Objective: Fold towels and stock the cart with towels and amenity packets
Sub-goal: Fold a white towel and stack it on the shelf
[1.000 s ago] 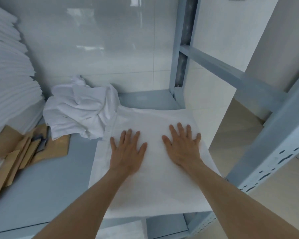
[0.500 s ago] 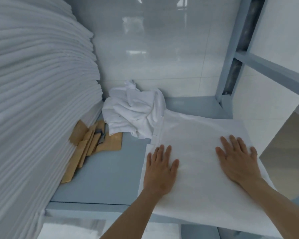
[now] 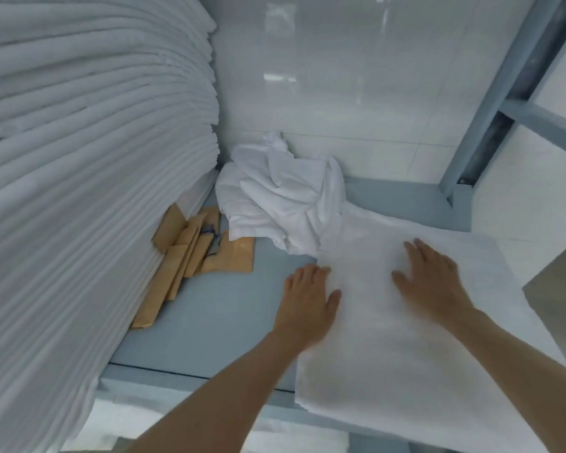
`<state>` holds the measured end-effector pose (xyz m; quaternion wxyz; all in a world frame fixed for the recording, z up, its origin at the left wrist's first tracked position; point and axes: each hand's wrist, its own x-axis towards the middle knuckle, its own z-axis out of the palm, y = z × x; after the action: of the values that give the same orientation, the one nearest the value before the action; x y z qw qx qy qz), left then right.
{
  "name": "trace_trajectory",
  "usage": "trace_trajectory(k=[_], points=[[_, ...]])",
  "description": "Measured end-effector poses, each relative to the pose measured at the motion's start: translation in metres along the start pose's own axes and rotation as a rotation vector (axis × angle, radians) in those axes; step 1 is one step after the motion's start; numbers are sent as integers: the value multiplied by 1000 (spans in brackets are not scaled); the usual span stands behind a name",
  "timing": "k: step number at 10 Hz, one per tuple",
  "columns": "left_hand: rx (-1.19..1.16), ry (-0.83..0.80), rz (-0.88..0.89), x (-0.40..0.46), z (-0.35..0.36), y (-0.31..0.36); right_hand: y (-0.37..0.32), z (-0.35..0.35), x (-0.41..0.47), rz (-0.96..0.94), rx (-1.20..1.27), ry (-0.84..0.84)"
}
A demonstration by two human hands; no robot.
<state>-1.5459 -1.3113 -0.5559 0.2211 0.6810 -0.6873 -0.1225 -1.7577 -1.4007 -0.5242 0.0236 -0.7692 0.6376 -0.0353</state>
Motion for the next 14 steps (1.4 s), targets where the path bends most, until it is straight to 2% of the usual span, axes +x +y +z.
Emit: trace_trajectory(k=[1, 2, 3, 4, 6, 8, 9, 11, 12, 13, 14], points=[[-29, 74, -44, 15, -16, -31, -58, -1, 12, -153, 110, -7], [-48, 136, -53, 32, -29, -64, -120, 2, 32, -229, 322, 50], [-129, 217, -21, 41, -30, -75, -146, 9, 50, -217, 462, 127], [-146, 343, 0, 57, -27, -75, -165, 21, 77, -111, 729, 172], [-76, 346, 6, 65, -14, -85, -171, 31, 120, 140, 884, 322], [-106, 403, -3, 66, -9, -89, -182, 26, 160, 306, 1122, 274], [-167, 439, -12, 66, -9, -89, -191, 27, 165, 286, 1184, 221], [-326, 484, -76, 69, -9, -93, -224, -3, 109, -162, 1232, 291], [-387, 488, -94, 66, -12, -100, -235, -13, 59, -377, 1210, 207], [-449, 446, -121, 60, -14, -102, -234, -10, 24, -468, 1146, 207], [-384, 382, -129, 56, -16, -94, -220, -1, 0, -452, 1130, 303]])
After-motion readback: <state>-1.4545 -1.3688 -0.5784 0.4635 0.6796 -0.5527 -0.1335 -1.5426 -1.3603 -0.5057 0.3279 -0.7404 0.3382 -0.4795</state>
